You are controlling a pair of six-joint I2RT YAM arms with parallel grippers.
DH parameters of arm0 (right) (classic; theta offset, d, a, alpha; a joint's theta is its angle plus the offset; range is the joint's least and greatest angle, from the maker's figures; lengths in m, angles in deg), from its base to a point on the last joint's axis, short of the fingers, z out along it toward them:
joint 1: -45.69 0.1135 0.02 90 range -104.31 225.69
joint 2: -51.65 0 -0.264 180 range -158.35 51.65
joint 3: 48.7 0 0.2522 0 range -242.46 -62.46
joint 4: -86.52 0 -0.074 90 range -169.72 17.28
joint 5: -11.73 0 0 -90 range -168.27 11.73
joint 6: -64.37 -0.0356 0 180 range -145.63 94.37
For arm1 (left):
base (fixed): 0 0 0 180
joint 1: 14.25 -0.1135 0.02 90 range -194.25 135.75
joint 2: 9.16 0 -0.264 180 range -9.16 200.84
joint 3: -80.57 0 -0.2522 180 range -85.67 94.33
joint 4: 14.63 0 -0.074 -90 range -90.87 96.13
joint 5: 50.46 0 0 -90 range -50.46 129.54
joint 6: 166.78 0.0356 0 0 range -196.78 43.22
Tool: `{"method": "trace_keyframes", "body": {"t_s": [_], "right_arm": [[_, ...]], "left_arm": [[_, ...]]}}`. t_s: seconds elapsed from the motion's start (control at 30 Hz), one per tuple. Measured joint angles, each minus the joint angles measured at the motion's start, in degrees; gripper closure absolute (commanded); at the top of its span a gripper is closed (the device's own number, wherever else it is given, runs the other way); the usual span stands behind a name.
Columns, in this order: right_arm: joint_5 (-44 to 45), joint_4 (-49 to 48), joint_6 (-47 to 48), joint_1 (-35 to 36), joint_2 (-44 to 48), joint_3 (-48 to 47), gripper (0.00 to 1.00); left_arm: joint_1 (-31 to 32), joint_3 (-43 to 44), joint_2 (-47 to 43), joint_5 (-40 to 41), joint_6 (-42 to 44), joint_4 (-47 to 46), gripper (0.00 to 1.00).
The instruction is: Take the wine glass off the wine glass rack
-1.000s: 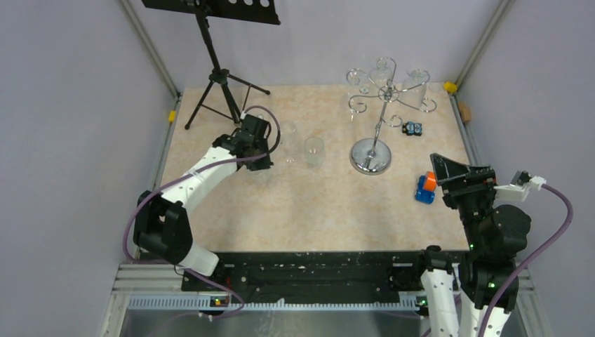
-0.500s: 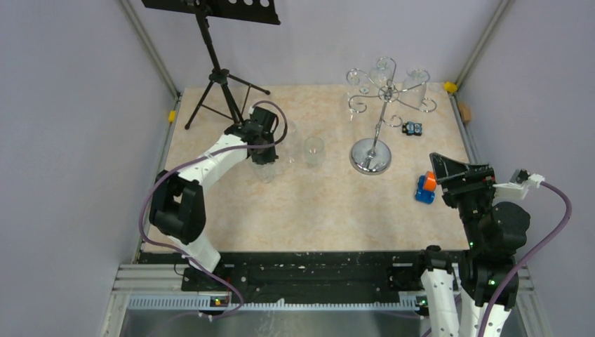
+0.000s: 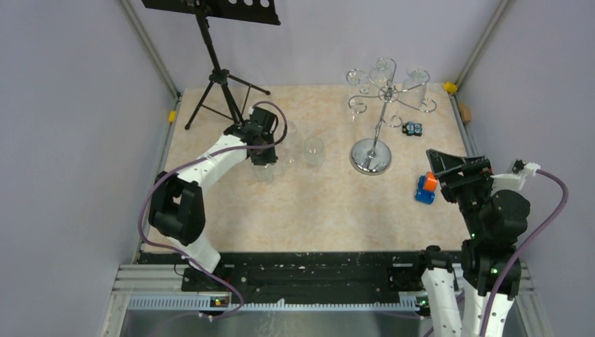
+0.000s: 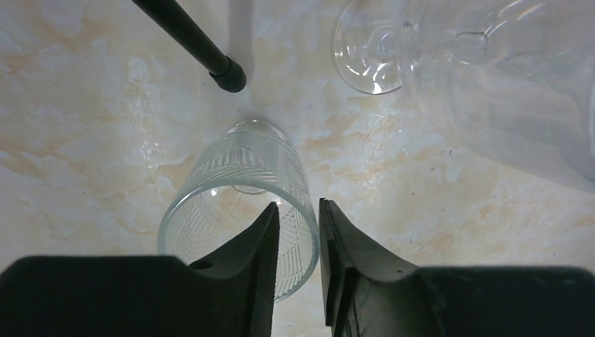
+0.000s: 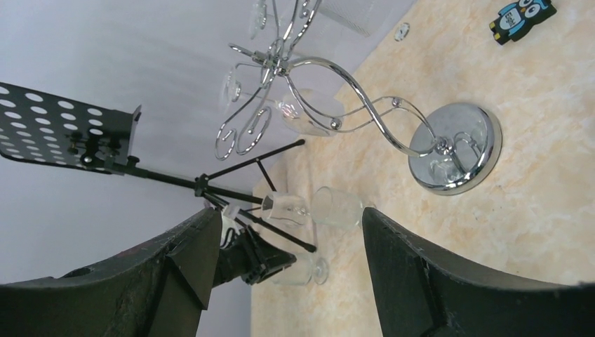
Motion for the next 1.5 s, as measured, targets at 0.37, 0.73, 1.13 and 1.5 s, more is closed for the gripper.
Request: {"method": "trace_keyframes", "body": {"t_s": [0.37,0.73,1.13,1.5], "right_arm": [[-2.38,0.63,2.25,0.0,-2.93,-1.86,0.26],[-6.12,-8.13,3.63,0.0,-9.01,-3.61,0.25],[-4.42,-9.64,17.77,0.0,-40.87,-33.11,0.56],[-1.29,-5.42,18.93,0.0,-56.85,-37.88,0.8]], "left_arm": [[0.0,0.13,-8.13,0.11,1.27,1.64,0.12],[-0.07,0.28,-20.2,0.39,3.72,1.07,0.05],[-0.07,-3.56,-30.69,-1.73,8.94,-3.76,0.04],[-0.07,-4.87,-31.06,-2.32,9.14,-4.85,0.03]]}}
